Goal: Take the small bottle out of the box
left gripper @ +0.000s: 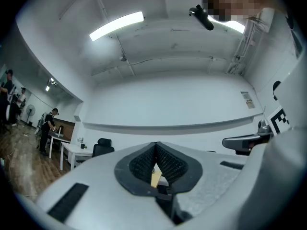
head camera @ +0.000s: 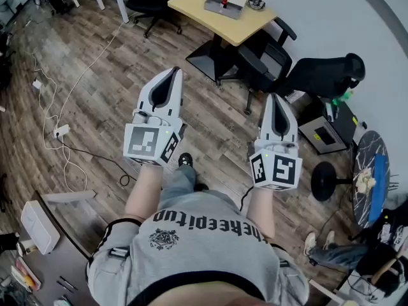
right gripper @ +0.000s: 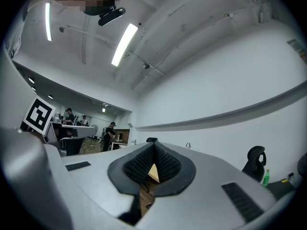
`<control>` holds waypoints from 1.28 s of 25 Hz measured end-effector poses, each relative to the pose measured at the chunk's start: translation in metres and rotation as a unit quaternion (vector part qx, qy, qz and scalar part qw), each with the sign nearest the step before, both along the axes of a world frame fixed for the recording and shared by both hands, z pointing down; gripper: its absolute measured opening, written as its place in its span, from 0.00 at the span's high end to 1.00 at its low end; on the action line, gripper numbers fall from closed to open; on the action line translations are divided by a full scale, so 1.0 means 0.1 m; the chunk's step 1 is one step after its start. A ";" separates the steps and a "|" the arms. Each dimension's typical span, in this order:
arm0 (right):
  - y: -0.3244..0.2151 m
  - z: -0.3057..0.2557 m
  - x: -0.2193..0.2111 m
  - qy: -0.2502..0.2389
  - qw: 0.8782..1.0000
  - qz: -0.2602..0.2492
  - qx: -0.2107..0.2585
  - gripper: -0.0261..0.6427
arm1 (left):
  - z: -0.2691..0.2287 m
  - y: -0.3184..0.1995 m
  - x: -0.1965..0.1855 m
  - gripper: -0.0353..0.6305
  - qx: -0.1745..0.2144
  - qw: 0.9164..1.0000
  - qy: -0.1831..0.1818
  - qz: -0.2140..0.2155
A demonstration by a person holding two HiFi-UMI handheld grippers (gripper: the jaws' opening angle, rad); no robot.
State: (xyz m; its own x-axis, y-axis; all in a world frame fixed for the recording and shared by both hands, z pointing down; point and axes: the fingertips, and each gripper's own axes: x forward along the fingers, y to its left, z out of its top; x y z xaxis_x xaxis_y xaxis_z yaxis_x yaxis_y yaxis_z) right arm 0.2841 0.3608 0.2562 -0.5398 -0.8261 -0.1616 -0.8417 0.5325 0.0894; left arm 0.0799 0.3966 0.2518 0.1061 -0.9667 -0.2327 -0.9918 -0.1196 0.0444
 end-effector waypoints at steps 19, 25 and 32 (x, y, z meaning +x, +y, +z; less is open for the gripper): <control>-1.00 -0.08 -0.48 -0.026 1.000 0.014 0.005 0.96 | -0.11 -1.02 -0.54 0.94 0.013 1.000 -0.002 0.009; -1.27 -0.06 -0.70 -0.023 1.000 0.015 0.010 0.96 | -0.08 -1.34 -0.73 0.94 0.017 1.000 0.000 0.018; -1.52 -0.08 -0.89 -0.027 0.999 0.025 0.015 0.96 | -0.12 -1.63 -0.89 0.94 0.023 0.999 -0.005 0.035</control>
